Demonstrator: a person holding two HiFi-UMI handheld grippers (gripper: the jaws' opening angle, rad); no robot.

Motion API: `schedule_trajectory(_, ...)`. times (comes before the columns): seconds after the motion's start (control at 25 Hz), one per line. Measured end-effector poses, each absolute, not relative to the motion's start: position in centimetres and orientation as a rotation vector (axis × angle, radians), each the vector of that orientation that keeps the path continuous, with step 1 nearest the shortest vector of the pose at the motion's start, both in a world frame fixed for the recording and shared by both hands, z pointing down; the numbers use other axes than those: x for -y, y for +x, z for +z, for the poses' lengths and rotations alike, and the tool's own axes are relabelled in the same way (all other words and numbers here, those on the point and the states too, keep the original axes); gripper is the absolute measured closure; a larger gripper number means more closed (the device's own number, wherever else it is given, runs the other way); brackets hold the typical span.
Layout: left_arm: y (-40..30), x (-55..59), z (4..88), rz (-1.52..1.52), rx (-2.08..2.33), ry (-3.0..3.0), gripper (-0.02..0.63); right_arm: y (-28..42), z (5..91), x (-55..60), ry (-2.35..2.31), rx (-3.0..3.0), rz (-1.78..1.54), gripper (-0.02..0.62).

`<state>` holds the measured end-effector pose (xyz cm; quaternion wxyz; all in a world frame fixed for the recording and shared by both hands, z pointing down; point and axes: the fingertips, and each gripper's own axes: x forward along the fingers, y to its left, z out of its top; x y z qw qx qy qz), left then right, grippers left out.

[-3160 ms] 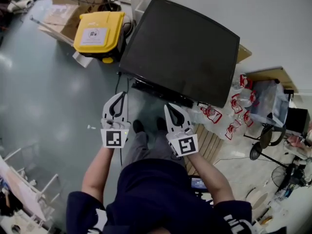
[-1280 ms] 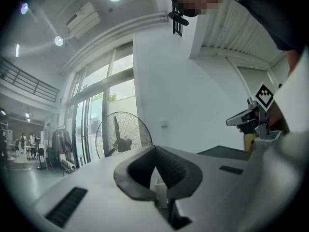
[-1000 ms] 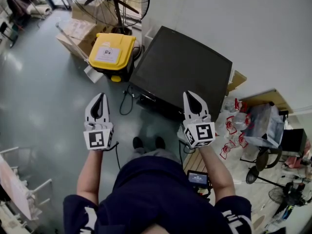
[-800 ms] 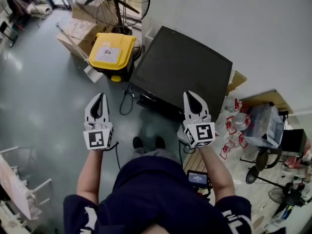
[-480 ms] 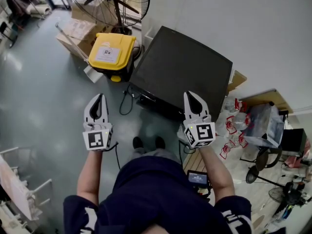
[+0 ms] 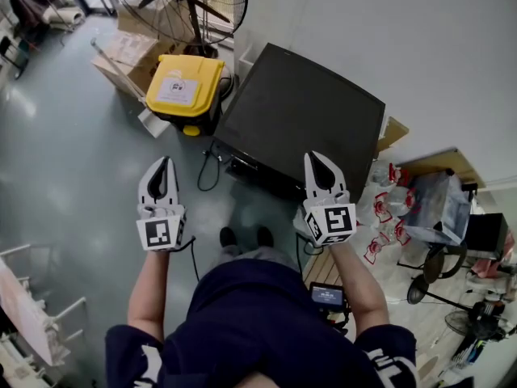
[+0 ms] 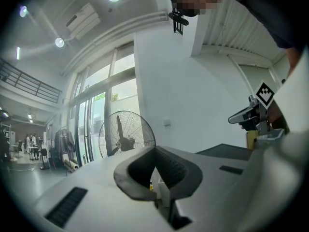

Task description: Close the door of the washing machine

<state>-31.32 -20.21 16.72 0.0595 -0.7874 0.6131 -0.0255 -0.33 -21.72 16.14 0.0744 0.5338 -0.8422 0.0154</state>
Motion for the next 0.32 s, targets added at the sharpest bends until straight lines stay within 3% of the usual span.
schedule_trajectory(0.32, -31.57, 20.36, 16.31, -0.074, -1.858, -2.375, 0.583, -0.55, 16.08, 21.77, 1.599, 2.524, 0.042, 0.577)
